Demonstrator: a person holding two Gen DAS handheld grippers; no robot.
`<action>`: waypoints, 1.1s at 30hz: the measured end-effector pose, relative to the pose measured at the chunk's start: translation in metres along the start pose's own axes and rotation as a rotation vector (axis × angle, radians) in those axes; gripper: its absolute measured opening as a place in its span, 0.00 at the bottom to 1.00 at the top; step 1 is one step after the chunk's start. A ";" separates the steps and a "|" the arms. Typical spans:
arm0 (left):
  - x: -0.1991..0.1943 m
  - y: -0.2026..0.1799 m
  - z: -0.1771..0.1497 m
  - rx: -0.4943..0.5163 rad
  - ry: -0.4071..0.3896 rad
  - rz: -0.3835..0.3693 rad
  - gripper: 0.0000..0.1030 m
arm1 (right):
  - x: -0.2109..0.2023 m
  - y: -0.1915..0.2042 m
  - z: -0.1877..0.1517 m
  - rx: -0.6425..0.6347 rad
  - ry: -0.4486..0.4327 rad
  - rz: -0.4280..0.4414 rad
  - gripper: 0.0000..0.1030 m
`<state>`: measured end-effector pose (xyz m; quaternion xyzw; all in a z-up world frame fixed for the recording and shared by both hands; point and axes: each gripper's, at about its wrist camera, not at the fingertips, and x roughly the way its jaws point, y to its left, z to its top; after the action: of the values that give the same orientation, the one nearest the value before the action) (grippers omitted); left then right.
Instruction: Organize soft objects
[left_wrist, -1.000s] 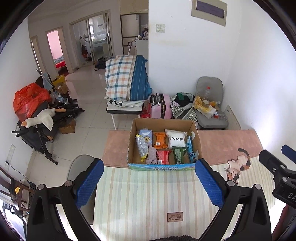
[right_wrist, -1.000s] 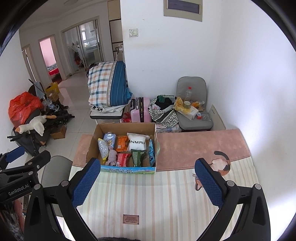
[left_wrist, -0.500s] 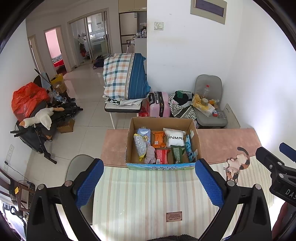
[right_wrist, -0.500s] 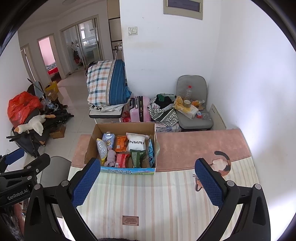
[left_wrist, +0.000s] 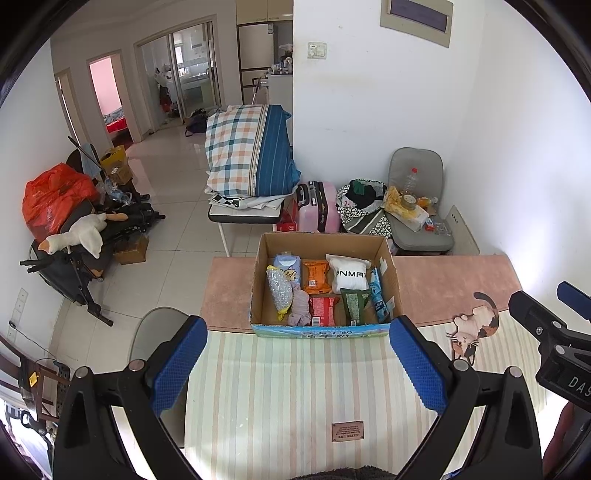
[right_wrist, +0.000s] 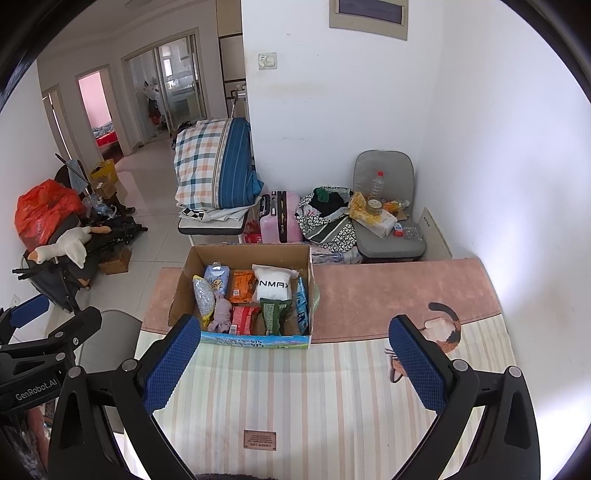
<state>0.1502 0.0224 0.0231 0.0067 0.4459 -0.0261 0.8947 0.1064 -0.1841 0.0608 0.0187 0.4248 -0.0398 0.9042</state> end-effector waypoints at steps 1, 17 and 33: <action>0.001 0.000 0.000 0.002 0.001 -0.002 0.98 | 0.001 0.000 0.000 -0.002 0.001 0.000 1.00; 0.000 0.003 -0.003 -0.001 -0.014 0.018 0.98 | 0.000 0.006 -0.001 -0.045 -0.027 -0.042 1.00; -0.001 0.003 -0.004 0.002 -0.012 0.015 0.98 | -0.004 0.009 0.001 -0.048 -0.028 -0.045 1.00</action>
<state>0.1470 0.0257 0.0215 0.0106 0.4403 -0.0198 0.8975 0.1056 -0.1754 0.0642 -0.0131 0.4131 -0.0504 0.9092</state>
